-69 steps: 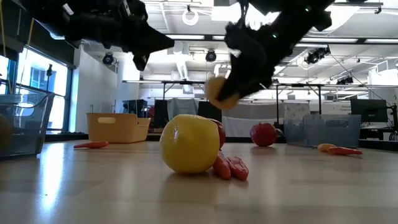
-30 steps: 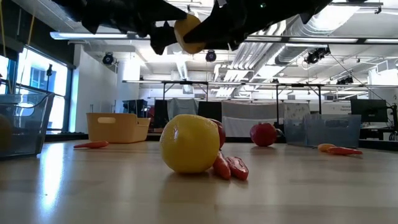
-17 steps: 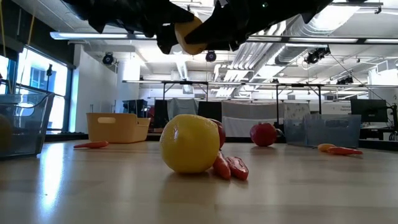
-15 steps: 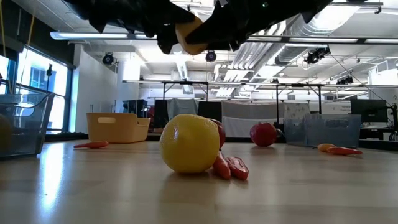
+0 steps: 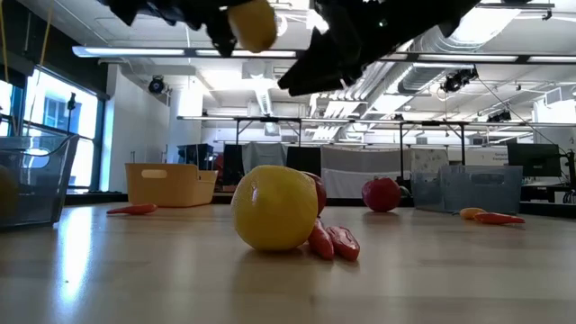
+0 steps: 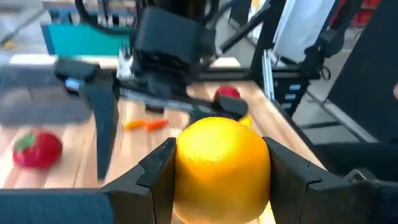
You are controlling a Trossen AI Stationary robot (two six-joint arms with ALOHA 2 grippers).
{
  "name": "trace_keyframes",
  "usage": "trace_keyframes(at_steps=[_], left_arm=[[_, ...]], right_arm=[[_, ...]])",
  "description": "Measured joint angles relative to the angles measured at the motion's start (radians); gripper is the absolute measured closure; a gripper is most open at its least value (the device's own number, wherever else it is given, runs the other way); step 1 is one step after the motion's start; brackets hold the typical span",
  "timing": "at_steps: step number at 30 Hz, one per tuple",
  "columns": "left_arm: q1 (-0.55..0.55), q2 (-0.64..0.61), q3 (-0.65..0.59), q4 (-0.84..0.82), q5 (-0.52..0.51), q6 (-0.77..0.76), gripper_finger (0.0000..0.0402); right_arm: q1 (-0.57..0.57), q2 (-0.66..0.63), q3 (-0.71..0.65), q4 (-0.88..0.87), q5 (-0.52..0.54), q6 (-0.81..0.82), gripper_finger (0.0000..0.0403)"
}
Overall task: Sort produce into baskets
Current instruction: Put the lemon into the bottom gray bin
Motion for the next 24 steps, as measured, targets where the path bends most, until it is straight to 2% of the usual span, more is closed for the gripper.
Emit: trace_keyframes(at_steps=[5,12,15,20,24], left_arm=[[-0.058,-0.100,0.000,-0.215,-0.030,-0.044,0.0236],[-0.192,-0.194,0.000,-0.520,-0.038,-0.300,0.0236],[-0.276,-0.200,-0.001,-0.608,-0.021,-0.429,0.0236],[-0.444,-0.192,-0.001,-0.676,-0.006,-0.603,0.0236],[-0.539,-0.160,-0.001,-0.735,-0.024,-0.728,0.0236]], right_arm=[[-0.015,0.032,0.000,-0.034,-0.008,0.001,0.0179],[-0.047,0.102,0.000,0.000,-0.073,-0.001,0.0339],[-0.057,0.118,-0.001,0.009,-0.093,-0.010,0.0391],[-0.061,0.116,-0.001,0.013,-0.097,-0.032,0.0381],[-0.062,0.115,-0.001,0.020,-0.098,-0.047,0.0382]])
